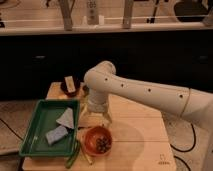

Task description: Place grapes in red bowl

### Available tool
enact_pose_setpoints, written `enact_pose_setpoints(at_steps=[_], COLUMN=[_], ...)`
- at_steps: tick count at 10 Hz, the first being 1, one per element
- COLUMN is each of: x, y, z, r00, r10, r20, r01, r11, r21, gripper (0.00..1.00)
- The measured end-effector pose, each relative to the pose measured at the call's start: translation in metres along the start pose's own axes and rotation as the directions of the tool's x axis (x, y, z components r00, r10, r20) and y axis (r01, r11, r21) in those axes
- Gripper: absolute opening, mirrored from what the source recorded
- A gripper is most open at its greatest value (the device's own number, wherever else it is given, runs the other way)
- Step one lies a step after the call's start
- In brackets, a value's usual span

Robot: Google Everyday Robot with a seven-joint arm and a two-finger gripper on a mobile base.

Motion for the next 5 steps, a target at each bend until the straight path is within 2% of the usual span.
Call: enact_pose_setpoints(at_steps=[5], x=[0.0000], y=[0.0000], z=[0.0000], r00=[1.000], r10=[0.000], r20=[0.000], r01=[0.000], r11=[1.000], r21=[0.000], gripper=[0.80])
